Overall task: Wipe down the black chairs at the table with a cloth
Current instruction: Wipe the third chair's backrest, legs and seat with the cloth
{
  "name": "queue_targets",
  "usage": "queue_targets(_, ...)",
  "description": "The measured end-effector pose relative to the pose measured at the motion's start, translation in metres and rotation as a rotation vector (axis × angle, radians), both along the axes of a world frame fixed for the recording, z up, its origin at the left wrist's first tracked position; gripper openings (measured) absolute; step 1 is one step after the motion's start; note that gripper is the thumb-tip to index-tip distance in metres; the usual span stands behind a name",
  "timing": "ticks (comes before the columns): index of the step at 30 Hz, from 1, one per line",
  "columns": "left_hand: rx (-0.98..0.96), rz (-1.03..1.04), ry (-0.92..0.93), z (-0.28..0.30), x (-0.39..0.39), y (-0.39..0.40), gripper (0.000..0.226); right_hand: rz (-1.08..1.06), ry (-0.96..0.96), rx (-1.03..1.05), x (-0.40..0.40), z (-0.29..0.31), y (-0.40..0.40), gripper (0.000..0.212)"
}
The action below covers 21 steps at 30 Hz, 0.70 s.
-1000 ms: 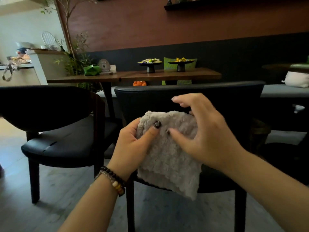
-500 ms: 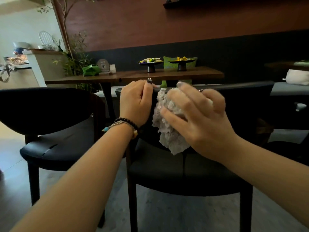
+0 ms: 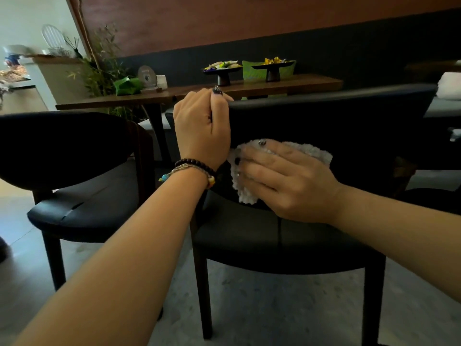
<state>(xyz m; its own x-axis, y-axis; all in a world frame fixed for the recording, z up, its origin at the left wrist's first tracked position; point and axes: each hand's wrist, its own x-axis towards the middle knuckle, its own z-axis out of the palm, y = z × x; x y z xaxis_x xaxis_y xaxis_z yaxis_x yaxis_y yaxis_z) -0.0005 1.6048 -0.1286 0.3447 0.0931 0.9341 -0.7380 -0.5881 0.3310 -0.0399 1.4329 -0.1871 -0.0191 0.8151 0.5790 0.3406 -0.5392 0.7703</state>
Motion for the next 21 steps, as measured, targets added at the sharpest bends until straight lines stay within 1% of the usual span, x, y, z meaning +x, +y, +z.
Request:
queue_targets(2,-0.021,0.005,-0.010,-0.002,0.000,-0.001,0.045,-0.031,0.063,-0.161,0.002,-0.017,-0.001,0.024)
queue_targets(4,-0.018,0.009,-0.022,-0.004,0.001,0.001,0.045,-0.167,0.061,-0.362,0.000,-0.032,-0.004,0.026)
queue_targets(6,-0.013,-0.002,-0.029,-0.004,0.002,0.001,0.046,-0.237,0.063,-0.428,-0.003,-0.035,-0.006,0.025)
queue_targets(8,-0.027,-0.006,-0.042,-0.002,0.002,0.000,0.046,-0.169,0.059,-0.393,-0.006,-0.022,-0.005,0.023)
queue_targets(9,-0.035,-0.005,-0.051,-0.002,0.003,0.000,0.046,-0.102,0.072,-0.317,-0.008,-0.010,-0.004,0.023)
queue_targets(11,-0.048,0.004,-0.074,-0.004,0.004,-0.002,0.045,0.037,0.071,-0.085,-0.011,0.014,-0.008,0.020)
queue_targets(12,-0.050,0.009,-0.092,-0.006,0.006,-0.002,0.044,0.077,0.052,0.022,-0.013,0.022,-0.011,0.019)
queue_targets(13,-0.053,0.013,-0.106,-0.007,0.007,-0.001,0.043,0.087,0.033,0.079,-0.012,0.025,-0.014,0.018)
queue_targets(15,-0.067,0.020,-0.115,-0.008,0.009,0.000,0.043,0.079,0.017,0.046,-0.010,0.016,-0.015,0.017)
queue_targets(17,-0.073,0.019,-0.110,-0.007,0.009,-0.001,0.044,0.052,0.060,-0.092,-0.006,-0.006,-0.018,0.017)
queue_targets(19,-0.067,0.030,-0.108,-0.007,0.007,-0.002,0.045,-0.041,0.142,-0.257,-0.004,-0.028,-0.022,0.019)
queue_targets(20,-0.066,0.034,-0.108,-0.007,0.007,-0.002,0.045,-0.097,0.167,-0.304,-0.004,-0.034,-0.023,0.021)
queue_targets(21,-0.068,0.034,-0.108,-0.007,0.006,-0.002,0.045,-0.127,0.199,-0.309,-0.005,-0.037,-0.023,0.024)
